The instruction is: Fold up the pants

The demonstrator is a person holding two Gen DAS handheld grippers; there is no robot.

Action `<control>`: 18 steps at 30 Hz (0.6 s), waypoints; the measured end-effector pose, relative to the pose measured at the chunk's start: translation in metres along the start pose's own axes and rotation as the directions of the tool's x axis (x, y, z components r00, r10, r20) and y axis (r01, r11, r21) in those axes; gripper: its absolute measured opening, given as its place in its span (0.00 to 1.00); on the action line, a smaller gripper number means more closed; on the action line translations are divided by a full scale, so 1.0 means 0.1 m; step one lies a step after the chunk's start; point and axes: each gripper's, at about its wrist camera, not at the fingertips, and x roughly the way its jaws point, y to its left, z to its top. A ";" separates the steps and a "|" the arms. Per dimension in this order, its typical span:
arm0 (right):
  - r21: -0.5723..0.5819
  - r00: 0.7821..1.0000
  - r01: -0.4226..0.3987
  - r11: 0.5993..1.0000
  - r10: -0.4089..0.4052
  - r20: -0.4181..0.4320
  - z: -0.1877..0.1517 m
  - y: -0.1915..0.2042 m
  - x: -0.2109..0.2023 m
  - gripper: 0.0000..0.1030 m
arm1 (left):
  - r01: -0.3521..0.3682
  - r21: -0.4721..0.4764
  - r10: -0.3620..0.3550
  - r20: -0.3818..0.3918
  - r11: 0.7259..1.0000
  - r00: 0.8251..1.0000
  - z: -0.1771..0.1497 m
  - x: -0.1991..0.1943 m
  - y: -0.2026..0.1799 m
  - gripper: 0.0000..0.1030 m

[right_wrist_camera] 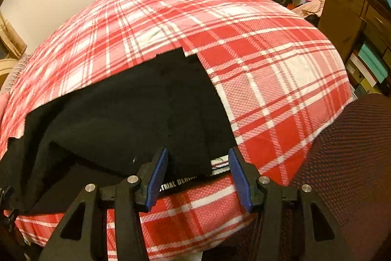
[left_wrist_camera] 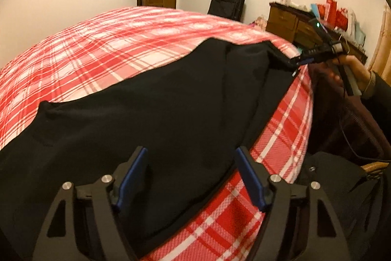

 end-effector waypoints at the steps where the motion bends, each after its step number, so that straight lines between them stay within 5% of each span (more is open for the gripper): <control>1: -0.004 1.000 -0.004 1.000 0.004 -0.005 0.00 0.02 0.05 0.52 | 0.000 -0.001 0.000 -0.011 1.000 1.000 0.01 0.04 0.00 0.70; 3: 0.001 1.000 -0.012 1.000 0.012 0.006 -0.02 -0.02 0.09 0.45 | -0.002 -0.015 0.002 -0.040 1.000 0.999 0.01 0.11 0.03 0.55; 6: -0.013 0.999 -0.035 0.999 0.036 0.026 -0.01 -0.01 0.07 0.15 | 0.016 -0.029 -0.017 -0.047 0.999 0.999 0.03 0.12 0.05 0.29; 7: -0.021 0.999 -0.025 0.999 0.026 0.029 -0.01 -0.01 0.06 0.11 | 0.035 -0.038 -0.037 -0.054 0.999 0.998 0.04 0.13 0.05 0.09; 18: -0.078 0.989 0.018 0.997 -0.007 0.145 0.13 -0.13 -0.47 0.06 | 0.086 0.010 -0.086 0.015 0.996 0.996 0.20 -0.20 -0.03 0.04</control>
